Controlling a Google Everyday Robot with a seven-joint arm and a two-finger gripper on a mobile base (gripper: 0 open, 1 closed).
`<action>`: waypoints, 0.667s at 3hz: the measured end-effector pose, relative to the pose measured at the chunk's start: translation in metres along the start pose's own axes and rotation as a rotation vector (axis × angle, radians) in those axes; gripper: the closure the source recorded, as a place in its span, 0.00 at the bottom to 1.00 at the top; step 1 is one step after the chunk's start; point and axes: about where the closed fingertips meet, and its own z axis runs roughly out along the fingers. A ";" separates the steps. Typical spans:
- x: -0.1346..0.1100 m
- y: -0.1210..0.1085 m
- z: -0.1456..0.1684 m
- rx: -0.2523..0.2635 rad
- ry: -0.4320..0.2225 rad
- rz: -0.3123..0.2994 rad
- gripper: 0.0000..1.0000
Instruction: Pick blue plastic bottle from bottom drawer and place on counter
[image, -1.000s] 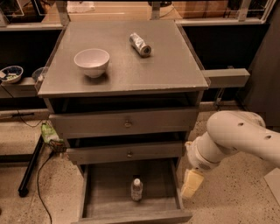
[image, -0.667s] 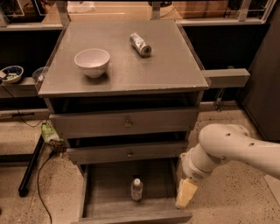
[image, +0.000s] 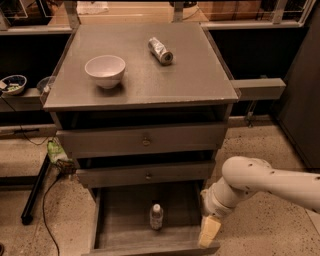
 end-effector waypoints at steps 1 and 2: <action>0.000 0.000 0.000 0.000 0.000 0.000 0.00; -0.002 -0.012 0.016 0.019 -0.034 -0.009 0.00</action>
Offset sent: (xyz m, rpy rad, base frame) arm 0.0296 0.0112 -0.0368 0.0680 -0.0738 -0.0105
